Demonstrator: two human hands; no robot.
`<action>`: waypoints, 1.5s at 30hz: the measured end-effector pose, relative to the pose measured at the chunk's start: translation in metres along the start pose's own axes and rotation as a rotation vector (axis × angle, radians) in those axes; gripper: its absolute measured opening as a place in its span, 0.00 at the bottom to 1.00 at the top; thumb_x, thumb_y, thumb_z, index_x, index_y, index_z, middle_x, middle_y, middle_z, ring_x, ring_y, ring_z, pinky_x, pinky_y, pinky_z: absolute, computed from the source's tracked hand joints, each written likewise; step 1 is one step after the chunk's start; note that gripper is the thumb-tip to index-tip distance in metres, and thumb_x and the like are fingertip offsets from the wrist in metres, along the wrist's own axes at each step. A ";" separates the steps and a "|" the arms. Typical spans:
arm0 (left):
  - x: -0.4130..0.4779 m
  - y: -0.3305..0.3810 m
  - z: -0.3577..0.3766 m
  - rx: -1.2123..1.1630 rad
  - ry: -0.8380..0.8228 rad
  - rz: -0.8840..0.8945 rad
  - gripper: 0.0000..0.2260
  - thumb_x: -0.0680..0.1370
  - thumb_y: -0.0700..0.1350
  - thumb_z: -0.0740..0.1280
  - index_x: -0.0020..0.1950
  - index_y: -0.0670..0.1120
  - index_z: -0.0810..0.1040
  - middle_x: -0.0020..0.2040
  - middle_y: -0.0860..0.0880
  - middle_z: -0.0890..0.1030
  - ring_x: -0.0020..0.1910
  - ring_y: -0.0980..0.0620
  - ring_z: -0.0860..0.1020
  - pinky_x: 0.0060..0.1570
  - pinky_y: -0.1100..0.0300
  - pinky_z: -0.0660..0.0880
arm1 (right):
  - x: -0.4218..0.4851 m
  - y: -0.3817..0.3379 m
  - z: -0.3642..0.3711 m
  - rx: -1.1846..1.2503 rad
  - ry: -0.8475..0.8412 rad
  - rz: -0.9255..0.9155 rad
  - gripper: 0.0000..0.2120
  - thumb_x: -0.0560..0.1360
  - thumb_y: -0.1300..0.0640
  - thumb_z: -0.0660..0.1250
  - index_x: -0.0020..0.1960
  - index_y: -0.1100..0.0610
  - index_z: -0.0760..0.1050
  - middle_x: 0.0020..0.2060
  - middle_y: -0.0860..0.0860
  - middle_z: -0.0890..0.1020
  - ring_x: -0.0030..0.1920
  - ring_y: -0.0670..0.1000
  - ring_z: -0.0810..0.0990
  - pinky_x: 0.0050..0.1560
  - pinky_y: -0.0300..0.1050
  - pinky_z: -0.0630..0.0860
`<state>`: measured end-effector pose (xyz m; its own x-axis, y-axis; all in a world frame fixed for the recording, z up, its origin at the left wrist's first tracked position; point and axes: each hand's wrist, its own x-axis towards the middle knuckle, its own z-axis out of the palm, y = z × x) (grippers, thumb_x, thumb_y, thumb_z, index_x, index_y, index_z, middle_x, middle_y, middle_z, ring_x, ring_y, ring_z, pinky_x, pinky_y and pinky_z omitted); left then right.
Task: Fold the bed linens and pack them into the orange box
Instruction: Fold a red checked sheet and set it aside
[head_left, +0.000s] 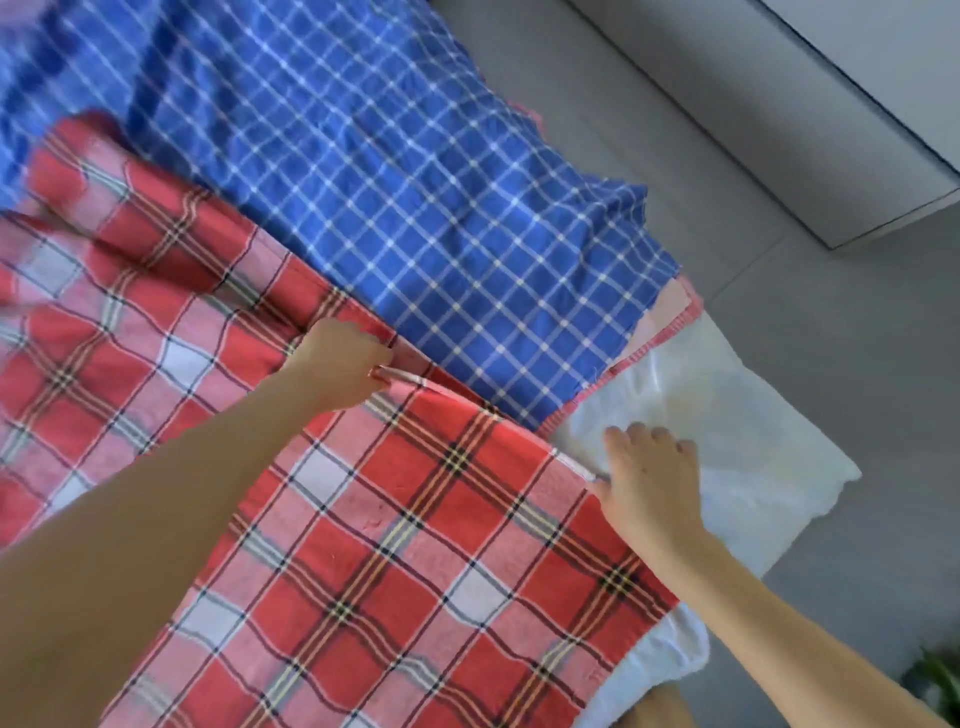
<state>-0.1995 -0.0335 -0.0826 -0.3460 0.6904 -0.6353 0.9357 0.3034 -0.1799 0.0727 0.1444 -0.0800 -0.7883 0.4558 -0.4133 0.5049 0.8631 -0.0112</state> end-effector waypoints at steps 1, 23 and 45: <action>0.000 -0.005 0.001 0.012 -0.002 0.031 0.15 0.77 0.57 0.60 0.54 0.51 0.78 0.54 0.52 0.81 0.57 0.48 0.76 0.54 0.58 0.69 | 0.014 -0.021 -0.012 0.049 0.083 -0.095 0.21 0.52 0.52 0.83 0.37 0.58 0.76 0.30 0.53 0.77 0.32 0.57 0.76 0.35 0.50 0.71; -0.060 -0.315 0.003 0.279 0.151 -0.424 0.06 0.70 0.44 0.70 0.33 0.45 0.80 0.34 0.48 0.78 0.40 0.45 0.78 0.40 0.55 0.63 | 0.173 -0.218 -0.053 -0.071 -0.342 -0.460 0.19 0.75 0.65 0.62 0.32 0.53 0.56 0.31 0.47 0.69 0.29 0.47 0.67 0.28 0.39 0.61; -0.127 -0.246 0.120 -0.522 0.164 -0.539 0.22 0.65 0.48 0.75 0.57 0.56 0.77 0.45 0.55 0.80 0.45 0.51 0.81 0.36 0.60 0.74 | 0.239 -0.338 -0.054 0.213 0.249 -1.218 0.10 0.59 0.62 0.74 0.35 0.51 0.77 0.29 0.44 0.75 0.30 0.47 0.73 0.29 0.40 0.71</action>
<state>-0.3779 -0.2747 -0.0476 -0.7892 0.4348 -0.4337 0.4947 0.8686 -0.0293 -0.3060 -0.0267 -0.1256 -0.8144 -0.5604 0.1505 -0.5660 0.7101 -0.4189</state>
